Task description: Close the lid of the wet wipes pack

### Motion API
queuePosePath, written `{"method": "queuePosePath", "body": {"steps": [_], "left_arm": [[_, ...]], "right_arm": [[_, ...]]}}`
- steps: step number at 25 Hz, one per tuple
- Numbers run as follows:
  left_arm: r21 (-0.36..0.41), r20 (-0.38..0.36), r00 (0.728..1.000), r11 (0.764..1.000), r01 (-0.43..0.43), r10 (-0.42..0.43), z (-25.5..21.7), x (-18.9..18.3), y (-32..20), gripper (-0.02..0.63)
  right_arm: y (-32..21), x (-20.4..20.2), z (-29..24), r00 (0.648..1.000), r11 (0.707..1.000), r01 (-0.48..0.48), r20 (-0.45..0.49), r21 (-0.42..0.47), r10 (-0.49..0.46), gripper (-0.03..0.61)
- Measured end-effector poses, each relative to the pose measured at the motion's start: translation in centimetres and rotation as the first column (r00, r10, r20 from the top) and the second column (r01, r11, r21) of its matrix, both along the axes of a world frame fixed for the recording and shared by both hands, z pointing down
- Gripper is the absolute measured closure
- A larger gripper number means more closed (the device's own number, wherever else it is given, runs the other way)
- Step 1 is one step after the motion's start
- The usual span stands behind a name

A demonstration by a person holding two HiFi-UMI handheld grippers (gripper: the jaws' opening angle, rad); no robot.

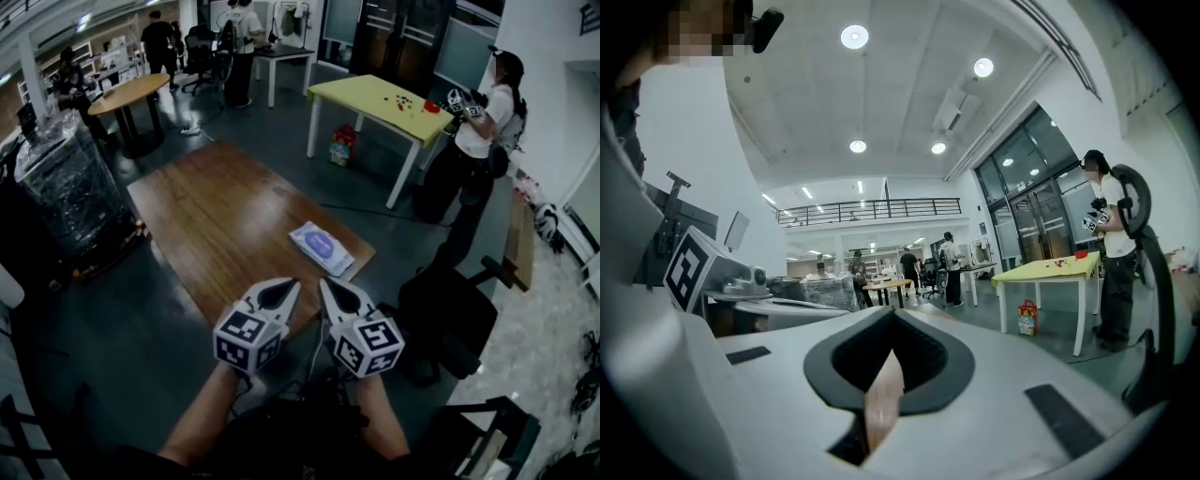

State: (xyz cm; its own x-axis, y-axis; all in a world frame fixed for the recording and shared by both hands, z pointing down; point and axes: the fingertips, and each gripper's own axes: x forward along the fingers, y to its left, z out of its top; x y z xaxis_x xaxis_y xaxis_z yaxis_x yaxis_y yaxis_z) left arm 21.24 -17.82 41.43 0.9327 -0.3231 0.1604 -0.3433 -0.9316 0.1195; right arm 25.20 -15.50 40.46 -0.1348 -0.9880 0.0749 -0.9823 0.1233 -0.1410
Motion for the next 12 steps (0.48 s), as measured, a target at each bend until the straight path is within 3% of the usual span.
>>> {"method": "queuePosePath", "body": {"steps": [12], "left_arm": [[0.009, 0.007, 1.000, 1.000, -0.008, 0.008, 0.27, 0.27, 0.39, 0.607]], "right_arm": [[0.29, 0.07, -0.10, 1.000, 1.000, 0.001, 0.011, 0.011, -0.001, 0.571]]}}
